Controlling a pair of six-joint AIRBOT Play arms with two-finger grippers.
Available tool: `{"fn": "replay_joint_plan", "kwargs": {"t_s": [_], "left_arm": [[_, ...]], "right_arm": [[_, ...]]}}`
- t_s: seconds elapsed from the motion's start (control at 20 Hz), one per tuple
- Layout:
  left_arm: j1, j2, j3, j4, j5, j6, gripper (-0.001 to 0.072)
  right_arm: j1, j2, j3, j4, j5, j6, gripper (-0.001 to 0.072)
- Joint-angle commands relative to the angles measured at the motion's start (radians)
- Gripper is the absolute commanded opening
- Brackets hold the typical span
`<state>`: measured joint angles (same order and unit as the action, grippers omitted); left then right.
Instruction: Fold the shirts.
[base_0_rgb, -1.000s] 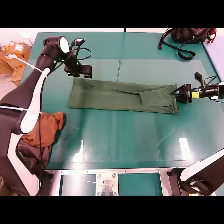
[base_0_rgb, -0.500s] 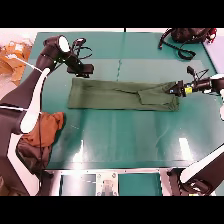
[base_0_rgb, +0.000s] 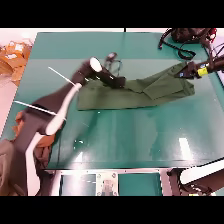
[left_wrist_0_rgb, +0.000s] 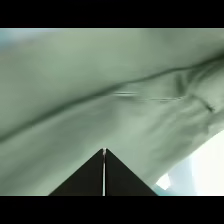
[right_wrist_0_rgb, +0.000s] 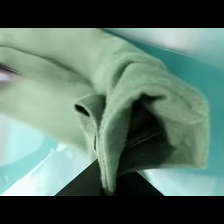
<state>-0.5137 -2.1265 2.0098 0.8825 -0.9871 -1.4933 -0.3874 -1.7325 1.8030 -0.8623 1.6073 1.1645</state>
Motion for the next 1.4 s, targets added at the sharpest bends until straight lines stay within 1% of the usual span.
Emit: {"fn": "replay_joint_plan", "kwargs": {"t_s": [0.0,0.1,0.25,0.35,0.45,0.6,0.65,0.75,0.8,0.9,1.0,1.1,1.2,1.25,1.3,1.35], "left_arm": [[-0.128,-0.111,-0.001,-0.222,0.198,0.034,0.0024],[-0.157,-0.135,-0.001,-0.285,0.246,0.036,0.0024],[-0.159,-0.142,-0.001,-0.294,0.239,0.035,0.0024],[-0.152,-0.141,0.002,-0.299,0.204,0.036,0.0024],[-0.125,-0.137,0.015,-0.288,0.106,0.06,0.0024],[-0.011,-0.082,0.032,-0.251,-0.109,0.061,0.0023],[0.042,-0.041,0.032,-0.194,-0.178,0.06,0.0023],[0.149,0.058,0.032,-0.031,-0.299,0.032,0.0023],[0.201,0.108,0.032,0.04,-0.351,0.032,0.0023],[0.308,0.204,0.032,0.135,-0.432,0.036,0.0023],[0.41,0.281,0.031,0.155,-0.483,0.041,0.0024],[0.483,0.328,0.031,0.154,-0.49,0.079,0.0024],[0.535,0.35,0.032,0.154,-0.491,0.089,0.0024],[0.554,0.355,0.031,0.154,-0.495,0.089,0.0024],[0.566,0.355,0.031,0.154,-0.504,0.09,0.0023],[0.575,0.355,0.031,0.158,-0.518,0.093,0.0024]], "right_arm": [[0.07,0.102,0.042,-0.003,0.051,0.088,0.0015],[0.126,0.129,0.057,-0.003,0.055,0.117,0.0016],[0.201,0.148,0.066,-0.002,0.055,0.145,0.0016],[0.24,0.149,0.066,-0.002,0.054,0.171,0.0016],[0.268,0.147,0.065,-0.003,0.05,0.171,0.0016],[0.28,0.143,0.064,-0.003,0.041,0.188,0.0016],[0.29,0.143,0.064,-0.003,0.031,0.202,0.0016],[0.328,0.143,0.063,-0.003,-0.009,0.247,0.0016],[0.361,0.143,0.058,-0.003,-0.036,0.262,0.0016],[0.456,0.143,0.025,-0.003,-0.124,0.303,0.0017],[0.574,0.138,-0.042,-0.004,-0.268,0.348,0.0017],[0.712,0.106,-0.119,-0.003,-0.475,0.393,0.0017],[0.862,0.03,-0.162,-0.002,-0.715,0.435,0.0017],[0.945,-0.029,-0.167,-0.002,-0.869,0.452,0.005],[1.022,-0.093,-0.167,0.012,-1.032,0.455,0.0206],[1.08,-0.146,-0.161,0.035,-1.147,0.455,0.0439]]}}
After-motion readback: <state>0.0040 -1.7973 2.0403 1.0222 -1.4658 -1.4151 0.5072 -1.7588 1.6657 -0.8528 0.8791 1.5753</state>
